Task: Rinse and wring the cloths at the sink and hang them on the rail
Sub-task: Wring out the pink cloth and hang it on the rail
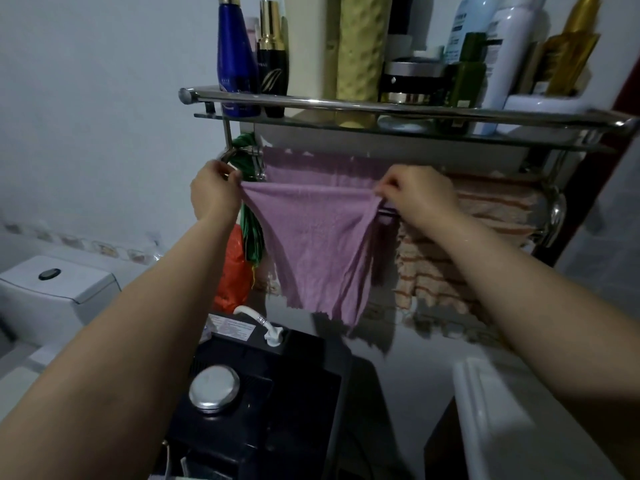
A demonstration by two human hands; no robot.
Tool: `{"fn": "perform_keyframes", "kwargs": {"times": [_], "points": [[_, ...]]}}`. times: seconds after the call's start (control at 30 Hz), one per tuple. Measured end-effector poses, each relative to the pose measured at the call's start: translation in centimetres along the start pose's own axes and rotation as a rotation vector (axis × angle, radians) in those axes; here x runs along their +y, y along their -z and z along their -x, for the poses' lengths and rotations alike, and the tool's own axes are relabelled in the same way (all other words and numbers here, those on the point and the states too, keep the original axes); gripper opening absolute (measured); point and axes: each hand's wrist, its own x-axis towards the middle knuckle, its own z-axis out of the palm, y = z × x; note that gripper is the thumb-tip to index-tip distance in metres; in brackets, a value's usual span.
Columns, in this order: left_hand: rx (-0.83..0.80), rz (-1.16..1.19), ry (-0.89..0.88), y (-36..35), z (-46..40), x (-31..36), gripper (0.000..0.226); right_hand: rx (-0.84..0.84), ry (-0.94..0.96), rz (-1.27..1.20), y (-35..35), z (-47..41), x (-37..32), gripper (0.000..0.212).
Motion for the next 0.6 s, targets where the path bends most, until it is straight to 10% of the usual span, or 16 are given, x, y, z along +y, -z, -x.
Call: {"fn": "perform_keyframes", "kwargs": {"times": [0.07, 0.27, 0.47, 0.6], "points": [[0.019, 0.075, 0.021, 0.4, -0.5, -0.3, 0.013, 0.178, -0.049, -0.118, 0.9, 0.5, 0.9, 0.022], [-0.101, -0.010, 0.027, 0.1, 0.1, -1.2, 0.021, 0.023, -0.104, -0.016, 0.8, 2.1, 2.6, 0.048], [-0.166, -0.312, -0.704, -1.9, 4.9, 0.5, 0.035, -0.128, 0.110, 0.045, -0.6, 2.3, 0.9, 0.034], [-0.313, -0.451, -0.789, -3.1, 5.5, -0.5, 0.048, 0.040, -0.015, 0.097, -0.1, 2.1, 2.3, 0.023]]}}
